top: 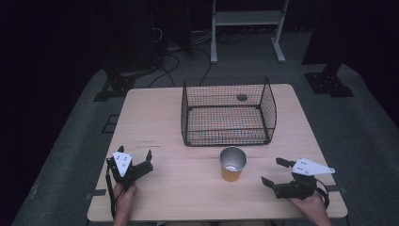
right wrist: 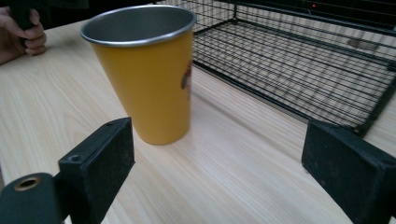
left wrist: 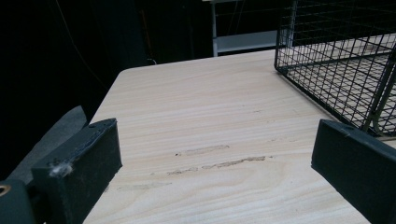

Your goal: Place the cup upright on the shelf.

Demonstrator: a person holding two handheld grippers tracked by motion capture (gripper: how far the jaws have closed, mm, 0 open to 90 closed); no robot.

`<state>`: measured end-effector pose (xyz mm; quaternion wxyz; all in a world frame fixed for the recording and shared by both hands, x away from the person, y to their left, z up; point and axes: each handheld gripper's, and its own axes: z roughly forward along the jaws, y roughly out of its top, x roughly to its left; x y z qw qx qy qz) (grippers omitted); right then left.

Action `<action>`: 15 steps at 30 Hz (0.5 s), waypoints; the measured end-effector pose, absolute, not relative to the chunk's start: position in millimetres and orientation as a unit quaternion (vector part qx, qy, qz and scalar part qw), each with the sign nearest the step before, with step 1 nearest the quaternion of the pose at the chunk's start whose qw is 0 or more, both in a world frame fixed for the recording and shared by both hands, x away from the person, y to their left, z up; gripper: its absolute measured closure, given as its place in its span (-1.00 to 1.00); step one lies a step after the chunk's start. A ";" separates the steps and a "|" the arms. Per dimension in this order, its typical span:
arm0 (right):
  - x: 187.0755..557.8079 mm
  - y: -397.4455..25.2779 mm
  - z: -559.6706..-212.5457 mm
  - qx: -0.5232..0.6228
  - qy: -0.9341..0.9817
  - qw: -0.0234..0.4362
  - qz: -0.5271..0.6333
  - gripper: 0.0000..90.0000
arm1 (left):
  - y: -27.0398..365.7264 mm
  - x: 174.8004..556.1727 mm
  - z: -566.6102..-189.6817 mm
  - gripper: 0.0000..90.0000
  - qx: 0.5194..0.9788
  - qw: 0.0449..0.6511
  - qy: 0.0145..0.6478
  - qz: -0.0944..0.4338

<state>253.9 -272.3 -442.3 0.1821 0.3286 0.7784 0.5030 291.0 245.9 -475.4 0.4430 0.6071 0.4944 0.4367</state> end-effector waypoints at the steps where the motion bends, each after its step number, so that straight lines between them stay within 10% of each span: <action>1: 253.9 -269.7 -442.5 0.327 0.778 0.178 0.506 -0.80 | 246.0 291.0 -475.4 -0.98 0.607 0.443 0.494 0.437; 15: 260.9 -223.2 -446.1 0.283 0.811 0.147 0.491 -0.93 | 246.3 290.9 -475.3 -0.98 0.607 0.444 0.494 0.436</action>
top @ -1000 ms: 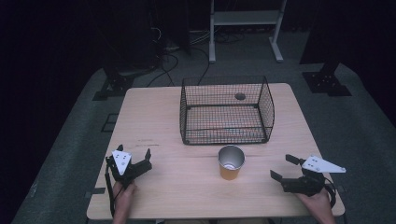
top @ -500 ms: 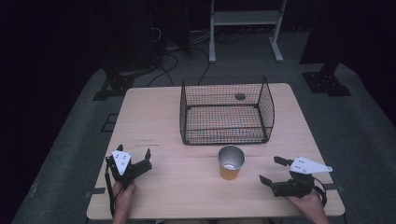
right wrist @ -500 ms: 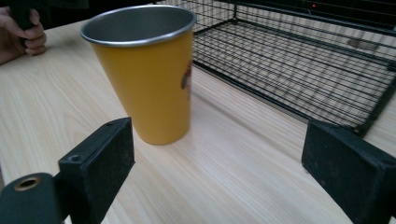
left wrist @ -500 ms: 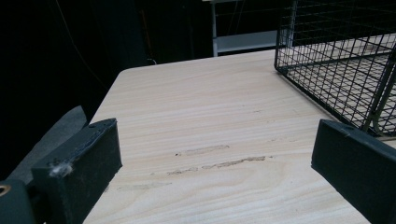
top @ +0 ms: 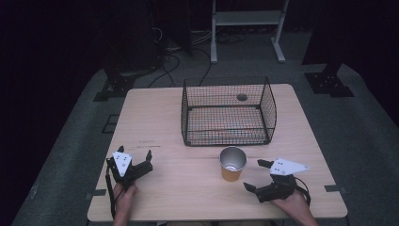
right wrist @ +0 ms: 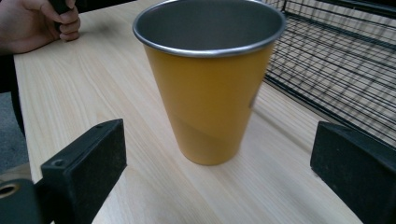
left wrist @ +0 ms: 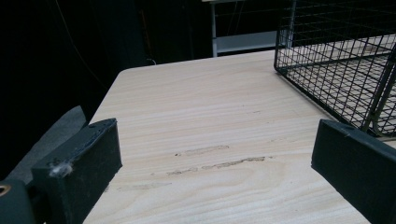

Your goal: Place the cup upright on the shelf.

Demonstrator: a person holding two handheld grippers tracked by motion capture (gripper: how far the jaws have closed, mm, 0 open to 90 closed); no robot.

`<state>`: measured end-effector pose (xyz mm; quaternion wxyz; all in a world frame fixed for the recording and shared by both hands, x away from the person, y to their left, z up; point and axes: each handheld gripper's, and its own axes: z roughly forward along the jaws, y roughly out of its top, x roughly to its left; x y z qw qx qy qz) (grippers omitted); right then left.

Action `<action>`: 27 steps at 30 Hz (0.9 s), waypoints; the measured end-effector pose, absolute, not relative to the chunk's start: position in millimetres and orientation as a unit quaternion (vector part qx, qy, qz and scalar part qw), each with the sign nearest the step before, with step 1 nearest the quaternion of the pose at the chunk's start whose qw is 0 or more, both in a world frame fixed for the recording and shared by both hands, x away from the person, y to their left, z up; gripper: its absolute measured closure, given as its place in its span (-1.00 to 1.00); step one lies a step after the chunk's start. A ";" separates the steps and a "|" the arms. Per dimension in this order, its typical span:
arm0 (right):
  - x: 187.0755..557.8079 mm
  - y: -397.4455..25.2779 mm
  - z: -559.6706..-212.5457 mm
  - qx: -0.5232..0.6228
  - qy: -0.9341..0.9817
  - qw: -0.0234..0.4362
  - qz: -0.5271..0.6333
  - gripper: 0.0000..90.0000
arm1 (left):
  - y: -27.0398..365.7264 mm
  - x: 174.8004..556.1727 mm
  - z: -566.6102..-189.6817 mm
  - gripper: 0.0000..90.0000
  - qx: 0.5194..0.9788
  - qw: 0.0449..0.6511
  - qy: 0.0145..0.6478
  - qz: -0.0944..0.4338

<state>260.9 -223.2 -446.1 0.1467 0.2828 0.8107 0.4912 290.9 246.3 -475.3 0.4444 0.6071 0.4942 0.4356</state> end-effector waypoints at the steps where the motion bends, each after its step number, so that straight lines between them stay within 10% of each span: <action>1: 260.9 -223.2 -446.1 0.283 0.811 0.147 0.491 -0.93 | 246.3 290.9 -475.3 -0.98 0.607 0.444 0.494 0.436; 27: 289.6 -179.0 -444.8 0.287 0.818 0.154 0.474 -0.97 | 246.3 290.8 -475.3 -0.98 0.607 0.445 0.493 0.435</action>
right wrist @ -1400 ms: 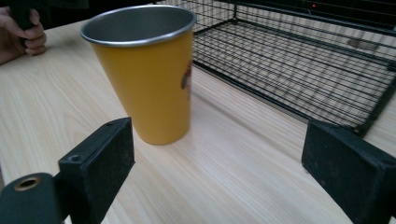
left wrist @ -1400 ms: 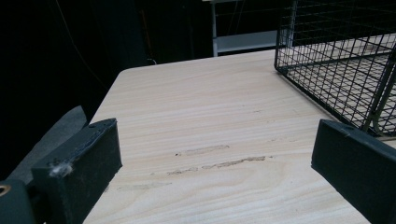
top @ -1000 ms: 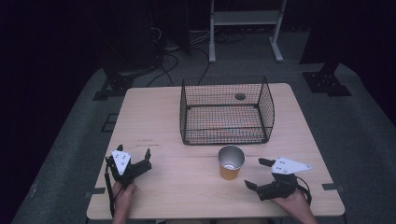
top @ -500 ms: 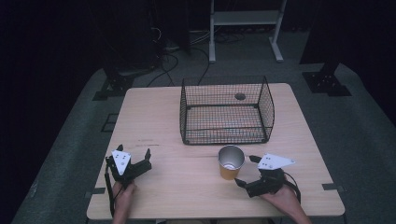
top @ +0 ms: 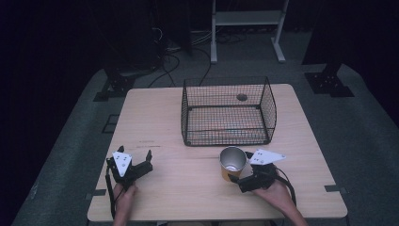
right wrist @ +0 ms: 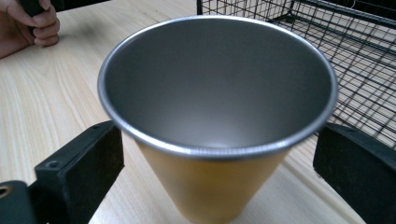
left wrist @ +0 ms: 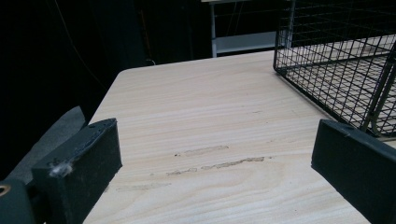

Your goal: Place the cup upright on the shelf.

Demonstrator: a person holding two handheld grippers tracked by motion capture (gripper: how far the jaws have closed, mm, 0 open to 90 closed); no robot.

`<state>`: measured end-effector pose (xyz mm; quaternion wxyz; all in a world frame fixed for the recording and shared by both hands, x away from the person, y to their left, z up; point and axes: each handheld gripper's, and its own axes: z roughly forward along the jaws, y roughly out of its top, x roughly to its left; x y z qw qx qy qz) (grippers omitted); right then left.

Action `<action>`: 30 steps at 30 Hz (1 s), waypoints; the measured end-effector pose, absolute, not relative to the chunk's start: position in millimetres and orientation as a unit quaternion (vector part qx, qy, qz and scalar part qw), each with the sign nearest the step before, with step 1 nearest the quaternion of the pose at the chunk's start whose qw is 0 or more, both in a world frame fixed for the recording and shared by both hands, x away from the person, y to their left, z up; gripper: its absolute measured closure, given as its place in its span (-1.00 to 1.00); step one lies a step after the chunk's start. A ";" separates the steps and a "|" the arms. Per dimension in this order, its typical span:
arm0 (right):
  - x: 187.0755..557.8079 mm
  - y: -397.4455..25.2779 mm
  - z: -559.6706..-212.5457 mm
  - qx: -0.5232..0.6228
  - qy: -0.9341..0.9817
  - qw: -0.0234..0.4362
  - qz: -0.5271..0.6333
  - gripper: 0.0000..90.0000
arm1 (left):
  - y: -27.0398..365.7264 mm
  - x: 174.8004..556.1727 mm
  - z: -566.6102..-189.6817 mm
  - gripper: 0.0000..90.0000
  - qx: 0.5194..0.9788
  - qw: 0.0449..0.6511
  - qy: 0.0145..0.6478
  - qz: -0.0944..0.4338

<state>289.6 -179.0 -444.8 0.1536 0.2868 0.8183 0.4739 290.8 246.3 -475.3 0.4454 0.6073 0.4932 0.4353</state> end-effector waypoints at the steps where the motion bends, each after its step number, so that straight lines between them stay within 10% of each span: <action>1: 290.8 -178.0 -445.4 0.287 0.819 0.152 0.474 -0.97 | 246.3 290.8 -475.3 -0.98 0.607 0.445 0.493 0.435; 30: 305.3 -168.3 -430.8 0.257 0.839 0.122 0.464 -0.67 | 246.8 290.9 -475.2 -0.98 0.606 0.447 0.495 0.435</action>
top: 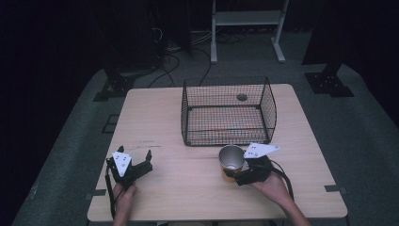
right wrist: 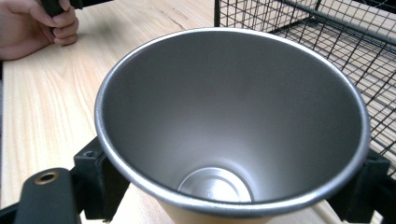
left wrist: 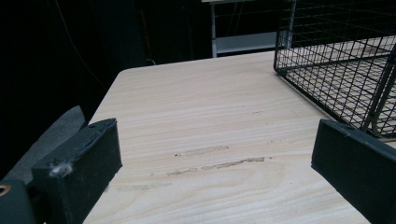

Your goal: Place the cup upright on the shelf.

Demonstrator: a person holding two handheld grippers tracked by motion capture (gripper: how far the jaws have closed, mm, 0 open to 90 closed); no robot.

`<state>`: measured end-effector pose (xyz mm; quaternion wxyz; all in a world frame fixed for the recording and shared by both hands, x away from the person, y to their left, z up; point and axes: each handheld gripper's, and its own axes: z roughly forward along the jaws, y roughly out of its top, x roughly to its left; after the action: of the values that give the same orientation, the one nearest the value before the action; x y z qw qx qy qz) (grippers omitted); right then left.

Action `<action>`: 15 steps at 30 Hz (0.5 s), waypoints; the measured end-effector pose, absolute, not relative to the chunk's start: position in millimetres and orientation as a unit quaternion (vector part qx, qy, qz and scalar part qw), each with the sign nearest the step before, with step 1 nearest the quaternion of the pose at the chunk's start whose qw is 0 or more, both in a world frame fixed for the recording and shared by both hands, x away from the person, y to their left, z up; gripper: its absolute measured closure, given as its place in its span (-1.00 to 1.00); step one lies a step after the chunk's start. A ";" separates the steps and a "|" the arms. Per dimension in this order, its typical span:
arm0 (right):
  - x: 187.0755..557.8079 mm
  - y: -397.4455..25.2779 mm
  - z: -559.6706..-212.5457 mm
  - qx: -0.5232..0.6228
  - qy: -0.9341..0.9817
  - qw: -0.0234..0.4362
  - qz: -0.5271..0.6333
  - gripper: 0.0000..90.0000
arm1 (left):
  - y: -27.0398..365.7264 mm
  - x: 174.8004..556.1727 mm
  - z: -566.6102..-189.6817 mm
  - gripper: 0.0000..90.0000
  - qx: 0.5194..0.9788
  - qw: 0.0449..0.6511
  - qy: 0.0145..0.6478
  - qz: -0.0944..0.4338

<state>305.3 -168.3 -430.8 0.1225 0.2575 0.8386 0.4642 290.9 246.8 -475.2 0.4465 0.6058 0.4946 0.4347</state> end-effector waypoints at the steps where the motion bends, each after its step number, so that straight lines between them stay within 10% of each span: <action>1: 306.1 -168.5 -428.8 0.257 0.839 0.121 0.464 -0.67 | 246.8 290.9 -475.2 -0.98 0.606 0.447 0.494 0.435; 15: 318.0 -172.0 -401.6 0.249 0.834 0.090 0.484 -0.67 | 246.9 290.9 -475.2 -0.98 0.606 0.447 0.495 0.434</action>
<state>318.0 -172.0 -401.6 0.0898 0.2494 0.8342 0.4835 290.9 246.9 -475.2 0.4467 0.6058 0.4948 0.4344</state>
